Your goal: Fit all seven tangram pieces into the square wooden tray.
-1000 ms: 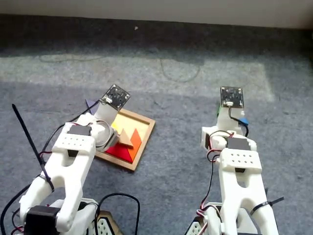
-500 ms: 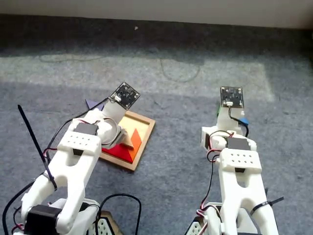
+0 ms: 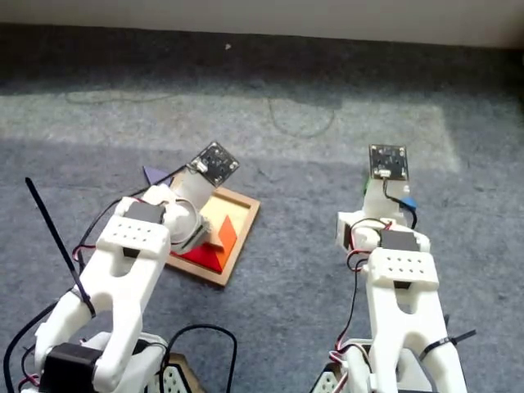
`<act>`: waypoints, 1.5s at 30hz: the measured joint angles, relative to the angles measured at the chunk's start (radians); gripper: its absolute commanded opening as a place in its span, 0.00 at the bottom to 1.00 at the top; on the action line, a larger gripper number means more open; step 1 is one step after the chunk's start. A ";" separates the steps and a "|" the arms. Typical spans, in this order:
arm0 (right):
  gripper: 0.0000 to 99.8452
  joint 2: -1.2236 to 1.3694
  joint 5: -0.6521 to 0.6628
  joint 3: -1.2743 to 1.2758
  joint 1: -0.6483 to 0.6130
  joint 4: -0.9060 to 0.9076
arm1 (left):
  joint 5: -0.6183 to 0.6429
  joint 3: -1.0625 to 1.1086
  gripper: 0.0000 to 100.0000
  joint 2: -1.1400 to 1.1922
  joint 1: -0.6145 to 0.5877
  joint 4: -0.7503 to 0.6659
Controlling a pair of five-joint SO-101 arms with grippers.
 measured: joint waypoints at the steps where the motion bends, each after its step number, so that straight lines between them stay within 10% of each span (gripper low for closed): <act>1: 0.08 0.000 0.000 0.000 0.000 0.000 | -0.005 -0.002 0.23 0.000 0.000 0.008; 20: 0.08 0.000 0.000 0.000 0.000 0.000 | -0.017 -0.006 0.23 0.043 0.000 -0.144; 32: 0.08 0.000 0.000 0.000 0.000 0.000 | 0.040 -0.071 0.23 -0.180 0.000 0.160; 45: 0.08 0.000 0.000 0.000 0.000 0.000 | 0.051 0.144 0.23 -0.193 0.000 0.018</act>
